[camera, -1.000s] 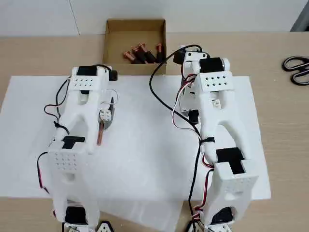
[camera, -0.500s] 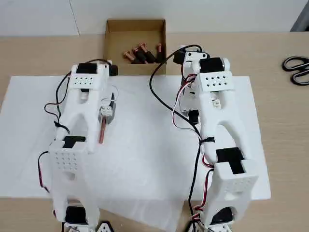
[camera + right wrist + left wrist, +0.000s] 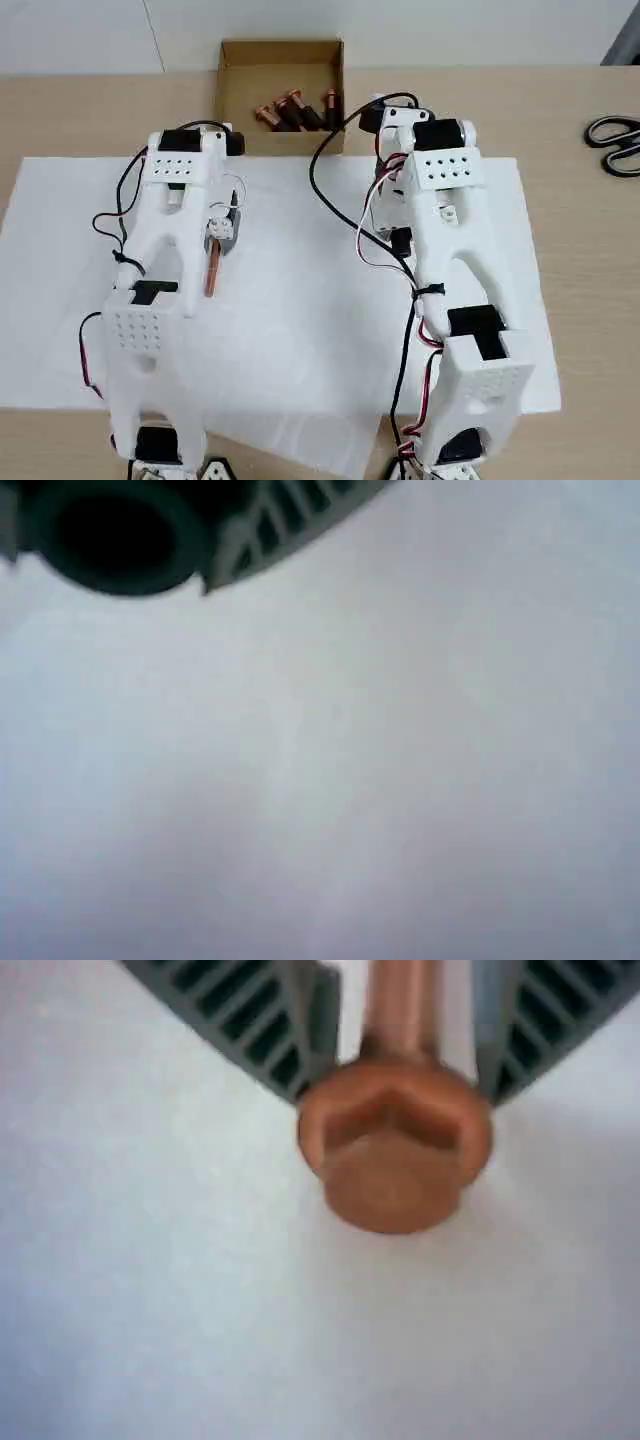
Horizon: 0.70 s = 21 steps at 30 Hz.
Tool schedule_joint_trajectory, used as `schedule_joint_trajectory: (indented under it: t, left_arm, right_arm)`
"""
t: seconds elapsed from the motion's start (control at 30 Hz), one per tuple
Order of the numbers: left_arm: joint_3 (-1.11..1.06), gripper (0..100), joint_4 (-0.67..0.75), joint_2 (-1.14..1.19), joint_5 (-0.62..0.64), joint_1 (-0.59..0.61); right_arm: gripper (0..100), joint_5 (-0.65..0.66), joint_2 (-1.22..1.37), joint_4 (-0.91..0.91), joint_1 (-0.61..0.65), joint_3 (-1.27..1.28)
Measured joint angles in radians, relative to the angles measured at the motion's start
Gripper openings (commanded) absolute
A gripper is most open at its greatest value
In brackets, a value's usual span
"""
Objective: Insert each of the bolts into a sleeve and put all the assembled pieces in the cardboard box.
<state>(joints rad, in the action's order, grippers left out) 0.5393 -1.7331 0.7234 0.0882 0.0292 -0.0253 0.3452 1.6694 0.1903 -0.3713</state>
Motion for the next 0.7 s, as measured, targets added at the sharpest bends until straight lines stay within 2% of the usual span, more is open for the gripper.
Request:
schedule_joint_trajectory:
  t: [0.57,0.7]
  left_arm:
    - [0.020,9,0.003,0.061,0.025,-0.002]
    - [0.031,1,0.002,0.064,0.029,-0.003]
  right_arm:
    - [1.0,0.000,0.000,0.000,0.000,0.000]
    - [1.0,0.000,0.000,0.000,0.000,0.000]
